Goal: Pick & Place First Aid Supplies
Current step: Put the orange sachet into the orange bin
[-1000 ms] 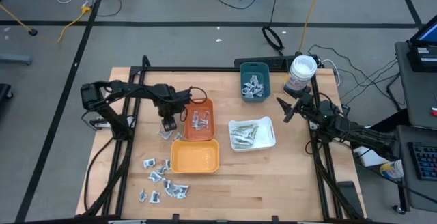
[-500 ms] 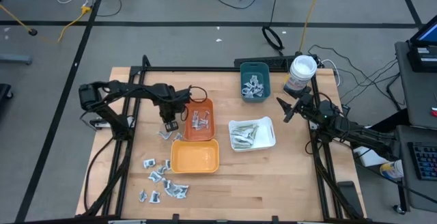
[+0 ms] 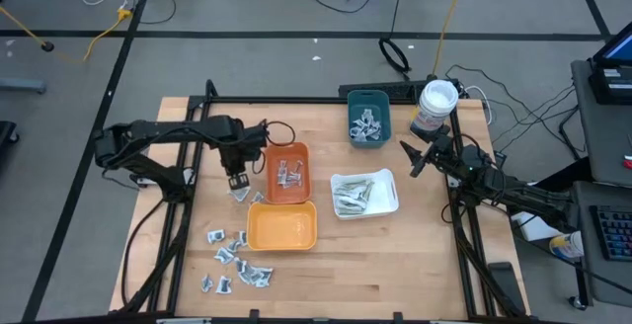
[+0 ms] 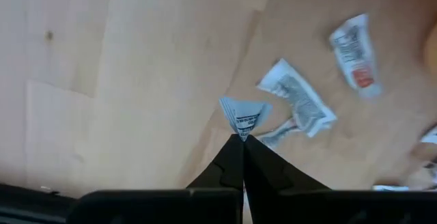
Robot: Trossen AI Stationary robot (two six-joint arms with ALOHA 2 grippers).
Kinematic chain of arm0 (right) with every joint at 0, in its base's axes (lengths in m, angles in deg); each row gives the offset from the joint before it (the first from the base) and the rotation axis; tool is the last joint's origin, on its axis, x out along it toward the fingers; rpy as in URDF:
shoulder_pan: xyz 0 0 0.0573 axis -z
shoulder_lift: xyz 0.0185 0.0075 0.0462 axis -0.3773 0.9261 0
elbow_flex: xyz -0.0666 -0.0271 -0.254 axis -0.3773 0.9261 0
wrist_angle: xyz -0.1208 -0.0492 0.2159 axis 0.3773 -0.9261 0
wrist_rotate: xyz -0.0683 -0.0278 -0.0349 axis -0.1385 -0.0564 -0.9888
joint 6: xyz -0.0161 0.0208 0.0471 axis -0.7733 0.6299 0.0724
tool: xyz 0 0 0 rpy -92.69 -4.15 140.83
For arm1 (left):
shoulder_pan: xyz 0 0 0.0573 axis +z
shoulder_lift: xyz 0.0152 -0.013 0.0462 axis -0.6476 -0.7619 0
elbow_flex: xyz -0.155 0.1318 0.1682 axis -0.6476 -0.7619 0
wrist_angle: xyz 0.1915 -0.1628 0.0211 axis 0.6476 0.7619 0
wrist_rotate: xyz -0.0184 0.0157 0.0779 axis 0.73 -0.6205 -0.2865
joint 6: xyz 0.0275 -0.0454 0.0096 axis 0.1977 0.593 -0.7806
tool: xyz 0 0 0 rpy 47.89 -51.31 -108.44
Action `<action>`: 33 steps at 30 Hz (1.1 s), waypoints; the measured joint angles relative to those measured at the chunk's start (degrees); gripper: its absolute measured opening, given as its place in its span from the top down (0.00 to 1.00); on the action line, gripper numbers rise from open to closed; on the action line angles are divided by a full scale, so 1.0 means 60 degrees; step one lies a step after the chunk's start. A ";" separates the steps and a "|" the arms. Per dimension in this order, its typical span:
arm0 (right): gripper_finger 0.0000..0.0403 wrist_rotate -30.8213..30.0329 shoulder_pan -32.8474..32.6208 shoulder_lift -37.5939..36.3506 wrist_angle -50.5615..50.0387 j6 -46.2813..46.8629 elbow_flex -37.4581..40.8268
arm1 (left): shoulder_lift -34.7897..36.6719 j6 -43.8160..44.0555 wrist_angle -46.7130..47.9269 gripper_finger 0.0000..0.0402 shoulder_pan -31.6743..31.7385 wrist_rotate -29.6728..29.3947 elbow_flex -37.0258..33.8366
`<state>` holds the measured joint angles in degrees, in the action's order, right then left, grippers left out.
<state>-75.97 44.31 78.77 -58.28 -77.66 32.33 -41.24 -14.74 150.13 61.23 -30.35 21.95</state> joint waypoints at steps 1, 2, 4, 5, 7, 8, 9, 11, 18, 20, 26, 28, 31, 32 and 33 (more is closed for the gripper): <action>0.35 -0.0001 -0.0002 -0.0001 0.0000 -0.0001 -0.0002 | -0.0024 0.0060 0.0031 0.99 -0.0084 0.0002 0.0104; 0.35 0.0002 0.0001 -0.0001 0.0000 0.0002 0.0002 | -0.0099 0.0097 0.0058 0.99 -0.0190 -0.0005 0.0260; 0.35 0.0002 -0.0002 0.0002 0.0000 0.0000 -0.0002 | -0.0332 0.0216 0.0099 1.00 -0.0395 -0.0002 0.0632; 0.35 0.0002 0.0001 -0.0001 0.0000 -0.0001 -0.0002 | -0.0481 0.0261 0.0141 1.00 -0.0486 -0.0005 0.0875; 0.35 0.0002 0.0000 -0.0001 0.0000 0.0001 -0.0002 | -0.0823 0.0325 0.0385 1.00 -0.0661 -0.0003 0.1489; 0.35 0.0000 -0.0002 -0.0001 0.0000 -0.0001 0.0000 | -0.1018 0.0359 0.0518 1.00 -0.0727 -0.0002 0.1765; 0.35 0.0002 -0.0002 0.0000 0.0001 0.0001 -0.0002 | -0.1232 0.0421 0.0600 1.00 -0.0780 0.0003 0.2015; 0.35 -0.0001 -0.0002 0.0002 0.0000 0.0003 -0.0002 | -0.1656 0.0513 0.0712 1.00 -0.0890 0.0008 0.2593; 0.35 -0.0001 0.0000 0.0001 0.0000 0.0002 -0.0001 | -0.2997 0.0544 0.1183 1.00 -0.1080 0.0068 0.4523; 0.35 0.0002 -0.0002 0.0001 0.0000 -0.0001 -0.0002 | -0.3311 0.0544 0.1279 1.00 -0.1127 0.0148 0.5074; 0.35 0.0001 -0.0002 0.0001 0.0000 0.0003 -0.0002 | -0.3943 0.0541 0.1613 1.00 -0.1131 0.0154 0.6218; 0.35 0.0002 -0.0002 0.0002 0.0000 0.0003 -0.0002 | -0.4096 0.0576 0.1676 1.00 -0.1133 0.0152 0.6432; 0.35 0.0002 -0.0002 0.0002 0.0000 -0.0001 0.0001 | -0.4155 0.0785 0.1308 1.00 -0.1143 0.0084 0.6356; 0.35 -0.0001 -0.0001 0.0002 0.0000 -0.0001 0.0001 | -0.4264 0.0858 0.1153 1.00 -0.1179 -0.0005 0.6340; 0.35 0.0002 0.0000 0.0001 0.0001 0.0001 -0.0001 | -0.4395 0.0929 0.1088 1.00 -0.1203 -0.0061 0.6333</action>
<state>-75.96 44.31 78.77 -58.27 -77.65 32.32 -67.61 -9.17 156.66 54.02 -30.71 59.95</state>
